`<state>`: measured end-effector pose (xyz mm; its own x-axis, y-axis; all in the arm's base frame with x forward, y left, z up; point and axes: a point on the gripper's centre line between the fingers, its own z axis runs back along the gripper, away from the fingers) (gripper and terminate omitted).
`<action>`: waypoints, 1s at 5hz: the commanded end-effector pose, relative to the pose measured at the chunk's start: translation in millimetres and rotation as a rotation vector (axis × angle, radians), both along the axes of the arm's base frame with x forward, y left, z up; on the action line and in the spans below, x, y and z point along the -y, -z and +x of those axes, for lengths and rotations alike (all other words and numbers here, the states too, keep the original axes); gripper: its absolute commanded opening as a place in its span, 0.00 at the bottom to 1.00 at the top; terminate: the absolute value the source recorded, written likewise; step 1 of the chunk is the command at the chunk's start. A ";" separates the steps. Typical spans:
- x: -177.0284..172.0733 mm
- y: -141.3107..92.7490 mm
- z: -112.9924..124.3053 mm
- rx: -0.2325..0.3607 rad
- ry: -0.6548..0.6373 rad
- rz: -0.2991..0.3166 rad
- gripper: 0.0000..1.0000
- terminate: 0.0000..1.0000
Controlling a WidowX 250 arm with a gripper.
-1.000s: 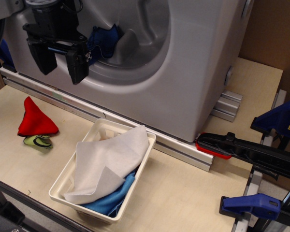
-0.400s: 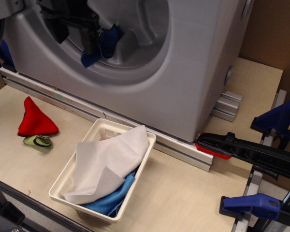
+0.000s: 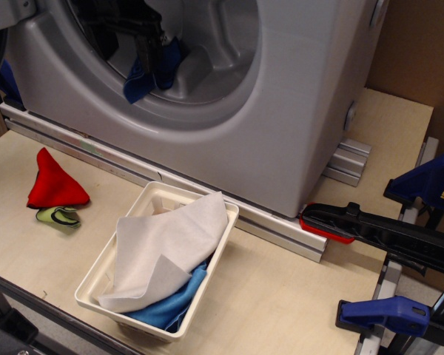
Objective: Take clothes out of laundry machine
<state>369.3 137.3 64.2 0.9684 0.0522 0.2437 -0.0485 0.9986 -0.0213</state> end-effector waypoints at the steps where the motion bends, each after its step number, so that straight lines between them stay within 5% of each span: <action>1: -1.5 -0.3 16.9 -0.015 0.031 -0.008 0.00 0.00; 4: -4.1 -18.4 5.4 -0.015 -0.019 0.073 0.00 0.00; 5: 7.0 -39.3 -17.2 0.002 -0.061 0.042 0.00 0.00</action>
<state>347.7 125.0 78.4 0.9776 0.1019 0.1839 -0.1045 0.9945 0.0046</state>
